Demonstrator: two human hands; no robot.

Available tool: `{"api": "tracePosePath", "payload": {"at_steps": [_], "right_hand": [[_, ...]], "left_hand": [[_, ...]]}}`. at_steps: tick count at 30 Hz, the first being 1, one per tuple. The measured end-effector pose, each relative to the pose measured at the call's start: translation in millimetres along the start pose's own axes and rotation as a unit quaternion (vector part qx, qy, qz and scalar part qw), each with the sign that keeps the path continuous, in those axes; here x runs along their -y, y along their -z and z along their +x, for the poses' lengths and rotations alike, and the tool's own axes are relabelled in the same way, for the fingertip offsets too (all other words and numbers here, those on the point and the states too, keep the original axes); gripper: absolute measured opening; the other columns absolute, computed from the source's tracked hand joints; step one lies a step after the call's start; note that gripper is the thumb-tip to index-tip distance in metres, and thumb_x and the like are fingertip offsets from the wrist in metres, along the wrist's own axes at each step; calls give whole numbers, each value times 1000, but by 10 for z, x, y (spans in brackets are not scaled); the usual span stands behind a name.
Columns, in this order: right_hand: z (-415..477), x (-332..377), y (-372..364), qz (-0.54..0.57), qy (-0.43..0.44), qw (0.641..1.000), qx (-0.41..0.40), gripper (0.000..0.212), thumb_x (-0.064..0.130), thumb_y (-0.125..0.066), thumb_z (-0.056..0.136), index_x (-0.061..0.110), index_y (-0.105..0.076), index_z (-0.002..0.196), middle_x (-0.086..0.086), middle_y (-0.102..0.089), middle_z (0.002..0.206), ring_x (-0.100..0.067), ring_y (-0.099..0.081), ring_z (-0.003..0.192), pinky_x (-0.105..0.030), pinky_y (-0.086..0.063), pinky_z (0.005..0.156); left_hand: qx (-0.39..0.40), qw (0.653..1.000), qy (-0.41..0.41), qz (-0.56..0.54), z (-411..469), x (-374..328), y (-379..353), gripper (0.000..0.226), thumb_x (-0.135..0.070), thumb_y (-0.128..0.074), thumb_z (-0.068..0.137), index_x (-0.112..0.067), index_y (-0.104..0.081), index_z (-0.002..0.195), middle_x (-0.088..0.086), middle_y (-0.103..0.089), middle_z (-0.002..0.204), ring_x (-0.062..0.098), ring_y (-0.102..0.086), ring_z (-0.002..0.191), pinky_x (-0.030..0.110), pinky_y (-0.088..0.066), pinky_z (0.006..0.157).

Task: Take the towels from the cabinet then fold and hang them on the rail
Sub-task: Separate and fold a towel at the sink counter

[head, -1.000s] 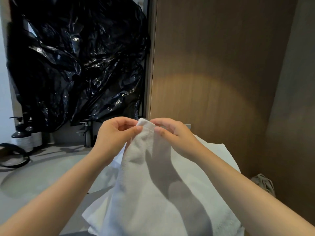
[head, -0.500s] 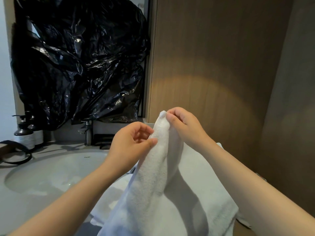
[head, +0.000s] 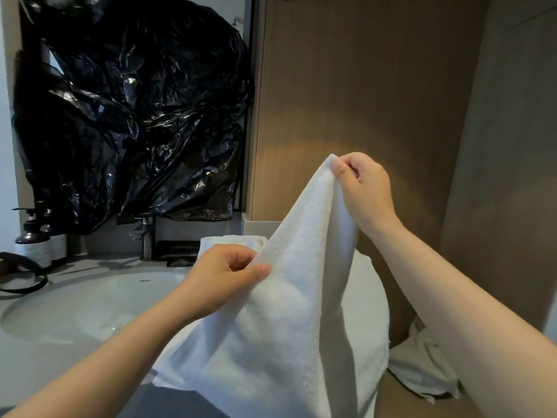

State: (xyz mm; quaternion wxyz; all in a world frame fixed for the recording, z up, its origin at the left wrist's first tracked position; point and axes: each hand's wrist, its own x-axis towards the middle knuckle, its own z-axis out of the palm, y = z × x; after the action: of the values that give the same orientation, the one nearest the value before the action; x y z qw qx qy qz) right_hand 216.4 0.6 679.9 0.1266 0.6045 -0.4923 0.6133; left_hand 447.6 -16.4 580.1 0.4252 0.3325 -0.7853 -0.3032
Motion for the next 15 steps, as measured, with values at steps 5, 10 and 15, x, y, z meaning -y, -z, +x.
{"api": "tracePosePath", "payload": {"at_steps": [5, 10, 15], "right_hand": [[108, -69, 359, -32, 3, 997, -65, 32, 33, -50, 100, 7, -63, 85, -1, -60, 78, -14, -57, 75, -27, -46, 67], [130, -155, 666, -57, -22, 993, -99, 32, 31, -49, 101, 6, -61, 84, 0, -58, 78, -10, -53, 73, -25, -42, 65], [114, -198, 872, -66, -45, 989, -121, 33, 32, -49, 101, 6, -60, 84, 4, -55, 74, -9, -49, 69, -21, -39, 60]], "left_hand": [[-7, 995, 9, 94, -5, 122, 180, 34, -32, -70, 87, -9, -68, 62, -12, -47, 49, 2, -39, 47, 20, -31, 53], [-15, 986, 12, 168, -50, 325, 424, 43, -40, -73, 83, -6, -65, 58, -2, -42, 49, 11, -36, 48, 24, -26, 49], [-127, 975, -3, 180, 80, 308, 670, 30, -36, -73, 84, -19, -72, 60, 1, -66, 57, 14, -59, 52, 26, -46, 54]]}}
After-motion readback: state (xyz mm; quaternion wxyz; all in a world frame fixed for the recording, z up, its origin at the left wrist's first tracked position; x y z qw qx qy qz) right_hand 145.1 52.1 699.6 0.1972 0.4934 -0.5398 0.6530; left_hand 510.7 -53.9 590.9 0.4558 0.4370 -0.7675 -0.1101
